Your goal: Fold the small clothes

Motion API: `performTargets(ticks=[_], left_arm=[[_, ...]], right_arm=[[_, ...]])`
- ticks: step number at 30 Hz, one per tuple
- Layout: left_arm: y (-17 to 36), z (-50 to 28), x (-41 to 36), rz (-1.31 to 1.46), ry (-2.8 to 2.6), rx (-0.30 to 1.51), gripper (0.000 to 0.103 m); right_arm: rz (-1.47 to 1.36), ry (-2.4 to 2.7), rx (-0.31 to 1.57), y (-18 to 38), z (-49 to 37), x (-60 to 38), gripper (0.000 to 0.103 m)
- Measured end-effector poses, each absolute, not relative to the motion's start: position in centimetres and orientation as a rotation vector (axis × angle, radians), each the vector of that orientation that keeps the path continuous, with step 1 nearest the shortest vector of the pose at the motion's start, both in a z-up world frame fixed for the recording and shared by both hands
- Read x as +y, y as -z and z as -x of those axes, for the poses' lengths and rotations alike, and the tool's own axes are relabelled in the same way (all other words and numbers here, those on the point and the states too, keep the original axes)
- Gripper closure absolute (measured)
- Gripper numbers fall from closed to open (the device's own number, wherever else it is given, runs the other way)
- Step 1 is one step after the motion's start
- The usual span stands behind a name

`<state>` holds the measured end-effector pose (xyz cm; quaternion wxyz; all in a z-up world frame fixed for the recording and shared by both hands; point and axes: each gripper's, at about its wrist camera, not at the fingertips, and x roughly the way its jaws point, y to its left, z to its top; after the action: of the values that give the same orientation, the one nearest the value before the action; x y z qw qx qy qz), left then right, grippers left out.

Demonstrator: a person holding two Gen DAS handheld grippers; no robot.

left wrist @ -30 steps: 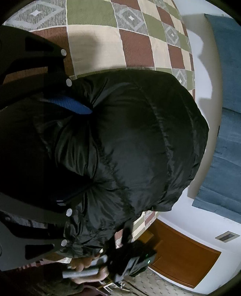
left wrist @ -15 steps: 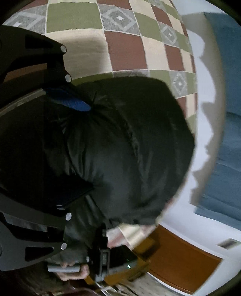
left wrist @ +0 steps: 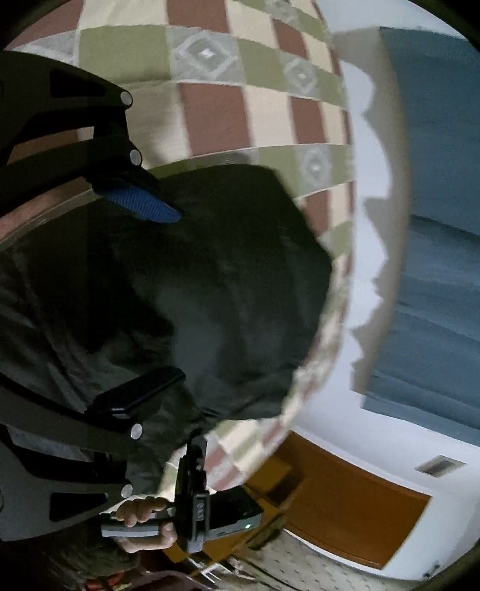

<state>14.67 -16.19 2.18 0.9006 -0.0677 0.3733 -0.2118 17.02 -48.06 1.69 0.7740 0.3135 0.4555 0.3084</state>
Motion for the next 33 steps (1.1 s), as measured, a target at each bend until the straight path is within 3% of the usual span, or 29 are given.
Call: performTargets(ticks=[3,7,13,16,19,24,29,32,33], left_arm=[[-3.0,-16.8,-15.8,0.161,0.429,0.758,0.023],[-2.4,-20.2,-17.0,0.135,0.426,0.796,0.023],[0.7,-23.2,-19.3,0.058,0.387,0.919,0.024],[2.4,-24.1,-20.1,0.02,0.374,0.97,0.026],[4.1,-25.0,-20.6,0.017,0.352,1.0,0.026],[5.5,-25.6,-20.4,0.04,0.333,1.009,0.026],[4.4,-25.1,-20.0,0.047,0.349,0.968,0.025],[2.5,-23.8,-18.7,0.095,0.361,0.949,0.025],[1.6,-23.1,-17.9,0.137,0.364,0.944,0.025]], right_arm=[[-0.685,-0.723,0.927,-4.4,-18.0,-47.8,0.069],[-0.645,-0.781,0.914,-5.8,-20.9,-45.2,0.064],[-0.636,-0.687,1.089,-0.3,-25.4,-43.8,0.064],[-0.686,-0.665,1.195,3.7,-26.0,-44.0,0.071],[-0.639,-0.615,1.226,5.7,-26.2,-43.4,0.096],[-0.716,-0.612,1.221,7.2,-26.4,-43.7,0.101],[-0.717,-0.618,1.187,5.8,-25.8,-43.9,0.1],[-0.704,-0.624,1.141,3.5,-24.7,-44.6,0.09],[-0.674,-0.615,1.108,2.1,-23.9,-45.0,0.081]])
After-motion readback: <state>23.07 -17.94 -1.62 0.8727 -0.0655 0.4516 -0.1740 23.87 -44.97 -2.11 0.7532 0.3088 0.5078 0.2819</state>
